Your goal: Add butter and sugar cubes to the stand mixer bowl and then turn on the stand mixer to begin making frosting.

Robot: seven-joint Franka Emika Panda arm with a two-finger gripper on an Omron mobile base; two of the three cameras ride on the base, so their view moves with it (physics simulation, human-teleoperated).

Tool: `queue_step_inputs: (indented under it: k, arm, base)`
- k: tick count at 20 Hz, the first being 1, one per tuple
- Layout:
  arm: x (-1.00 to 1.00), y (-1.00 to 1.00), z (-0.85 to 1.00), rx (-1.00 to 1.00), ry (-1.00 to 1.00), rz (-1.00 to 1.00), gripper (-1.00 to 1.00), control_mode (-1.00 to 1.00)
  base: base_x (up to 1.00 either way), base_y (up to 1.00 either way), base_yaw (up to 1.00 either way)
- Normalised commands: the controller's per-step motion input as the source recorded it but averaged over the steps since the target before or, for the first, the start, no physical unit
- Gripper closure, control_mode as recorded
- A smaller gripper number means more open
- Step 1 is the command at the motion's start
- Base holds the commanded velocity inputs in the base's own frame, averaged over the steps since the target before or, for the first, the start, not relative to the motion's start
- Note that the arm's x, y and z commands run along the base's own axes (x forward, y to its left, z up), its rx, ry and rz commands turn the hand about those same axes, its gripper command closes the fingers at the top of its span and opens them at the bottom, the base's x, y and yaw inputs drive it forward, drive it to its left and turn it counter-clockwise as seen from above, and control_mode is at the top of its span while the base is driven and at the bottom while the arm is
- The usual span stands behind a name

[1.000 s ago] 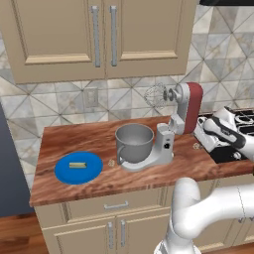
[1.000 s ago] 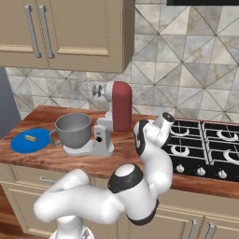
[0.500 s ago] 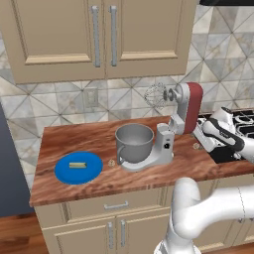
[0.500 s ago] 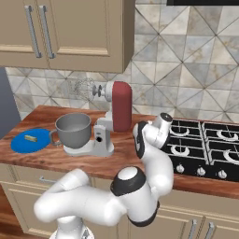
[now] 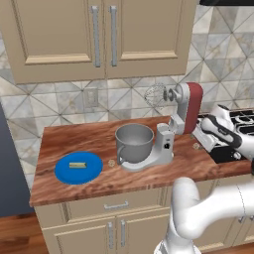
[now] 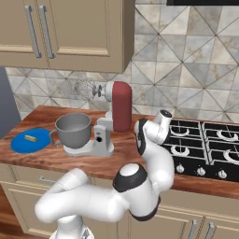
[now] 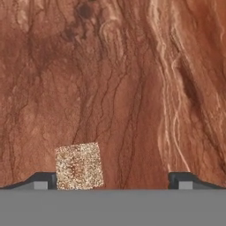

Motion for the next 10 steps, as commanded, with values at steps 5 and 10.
queue_step_inputs:
  k: [5, 10]
  arm:
    - [-0.08, -0.14, -0.30, 0.03, 0.16, 0.00, -1.00, -1.00]
    - [-0.29, -0.06, -0.19, 0.04, 0.11, 0.00, -1.00, -1.00]
  base:
    - [0.00, 0.00, 0.00]
    - [0.00, 0.00, 0.00]
